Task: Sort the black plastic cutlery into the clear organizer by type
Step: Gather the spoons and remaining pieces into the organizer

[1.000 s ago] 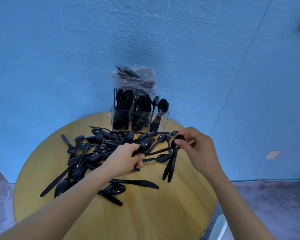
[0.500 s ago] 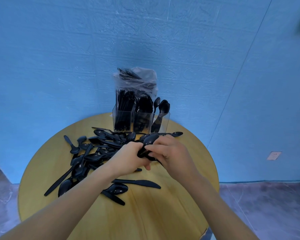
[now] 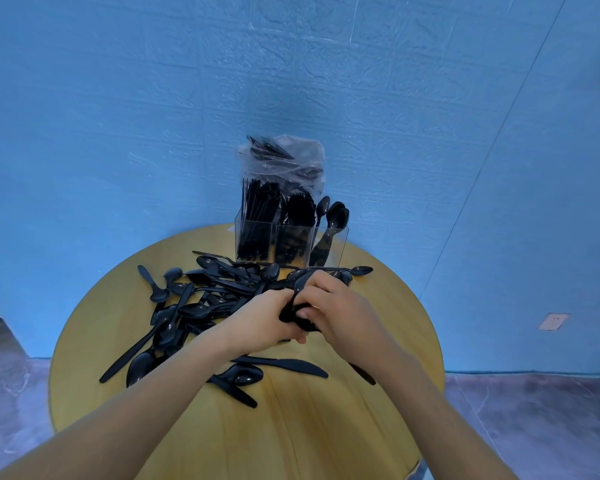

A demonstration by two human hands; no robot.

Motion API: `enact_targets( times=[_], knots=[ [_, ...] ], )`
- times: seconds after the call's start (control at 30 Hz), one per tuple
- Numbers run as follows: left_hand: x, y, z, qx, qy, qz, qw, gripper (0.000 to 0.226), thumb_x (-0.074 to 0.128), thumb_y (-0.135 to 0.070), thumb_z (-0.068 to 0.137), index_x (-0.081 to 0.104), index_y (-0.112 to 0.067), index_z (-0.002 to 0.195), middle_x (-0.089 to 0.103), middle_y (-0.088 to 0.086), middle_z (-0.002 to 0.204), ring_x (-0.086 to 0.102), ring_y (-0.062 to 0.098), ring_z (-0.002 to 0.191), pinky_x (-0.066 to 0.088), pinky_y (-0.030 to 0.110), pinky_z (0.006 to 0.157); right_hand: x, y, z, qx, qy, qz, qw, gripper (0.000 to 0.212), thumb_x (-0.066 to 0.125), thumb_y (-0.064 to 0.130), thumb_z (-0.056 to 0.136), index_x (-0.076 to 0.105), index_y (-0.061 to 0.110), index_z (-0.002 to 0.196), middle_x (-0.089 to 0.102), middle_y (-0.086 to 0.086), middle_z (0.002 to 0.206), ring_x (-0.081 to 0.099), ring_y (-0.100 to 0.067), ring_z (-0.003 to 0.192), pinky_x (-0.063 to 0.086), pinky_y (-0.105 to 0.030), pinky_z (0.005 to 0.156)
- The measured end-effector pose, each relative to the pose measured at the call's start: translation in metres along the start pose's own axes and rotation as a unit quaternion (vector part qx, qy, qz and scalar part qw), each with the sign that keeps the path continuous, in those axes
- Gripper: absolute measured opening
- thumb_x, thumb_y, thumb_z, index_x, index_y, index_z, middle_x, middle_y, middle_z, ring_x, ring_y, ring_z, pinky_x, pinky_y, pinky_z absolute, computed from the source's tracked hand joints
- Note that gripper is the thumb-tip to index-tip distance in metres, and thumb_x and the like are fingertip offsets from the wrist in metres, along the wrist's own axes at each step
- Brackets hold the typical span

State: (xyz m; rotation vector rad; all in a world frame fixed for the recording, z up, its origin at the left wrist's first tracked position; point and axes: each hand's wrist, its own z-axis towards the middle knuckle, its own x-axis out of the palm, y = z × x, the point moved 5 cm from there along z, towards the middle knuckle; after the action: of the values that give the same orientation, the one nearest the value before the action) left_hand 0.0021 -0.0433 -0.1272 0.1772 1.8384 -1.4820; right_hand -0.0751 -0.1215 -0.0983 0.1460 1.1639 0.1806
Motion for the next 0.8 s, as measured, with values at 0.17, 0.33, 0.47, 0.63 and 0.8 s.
enact_targets(
  times=[0.17,0.33,0.47,0.63,0.8],
  knots=[
    [-0.005,-0.002,-0.006,0.012,-0.013,-0.095,0.995,0.021,0.067,-0.010,0.084,0.056,-0.015,0.101,0.056,-0.003,0.079,0.053,0.002,0.067,0.046,0.017,0.066,-0.002,-0.008,-0.003,0.026,-0.043,0.083,0.995,0.013,0.054,0.018,0.094,0.066,0.017,0.098,0.057,0.011,0.095,0.046,-0.003,0.089,0.043,-0.022,0.075],
    [-0.007,-0.003,-0.007,0.018,0.002,-0.134,0.991,0.028,0.071,-0.013,0.081,0.055,-0.021,0.103,0.054,-0.005,0.079,0.050,0.006,0.072,0.046,0.021,0.071,-0.006,-0.014,-0.006,0.082,-0.068,0.177,0.978,0.011,0.055,0.014,0.093,0.065,0.016,0.091,0.062,0.008,0.081,0.052,-0.005,0.075,0.039,-0.016,0.065],
    [-0.001,0.000,-0.007,0.016,0.007,-0.149,0.989,0.023,0.066,-0.018,0.087,0.055,-0.022,0.107,0.058,-0.009,0.086,0.053,0.006,0.080,0.047,0.027,0.083,-0.008,-0.027,-0.008,0.164,-0.130,0.259,0.943,0.010,0.057,0.011,0.092,0.065,0.013,0.087,0.066,0.003,0.076,0.057,-0.009,0.071,0.044,-0.020,0.063],
    [0.005,-0.006,-0.006,0.005,-0.045,-0.091,0.995,0.019,0.044,-0.028,0.099,0.051,-0.023,0.116,0.061,-0.010,0.101,0.055,-0.001,0.093,0.044,0.015,0.083,-0.003,-0.038,-0.011,0.245,-0.198,0.276,0.908,0.018,0.057,0.013,0.092,0.062,0.026,0.081,0.064,0.013,0.072,0.057,0.000,0.068,0.041,-0.010,0.059],
    [0.023,-0.016,-0.005,0.024,-0.085,-0.036,0.995,0.027,0.032,-0.026,0.102,0.050,-0.012,0.116,0.060,0.004,0.096,0.056,0.016,0.086,0.044,0.026,0.074,0.001,-0.040,-0.013,0.305,-0.255,0.232,0.888,0.012,0.054,0.012,0.093,0.065,0.015,0.088,0.061,0.010,0.077,0.054,-0.001,0.071,0.040,-0.014,0.061]
  ],
)
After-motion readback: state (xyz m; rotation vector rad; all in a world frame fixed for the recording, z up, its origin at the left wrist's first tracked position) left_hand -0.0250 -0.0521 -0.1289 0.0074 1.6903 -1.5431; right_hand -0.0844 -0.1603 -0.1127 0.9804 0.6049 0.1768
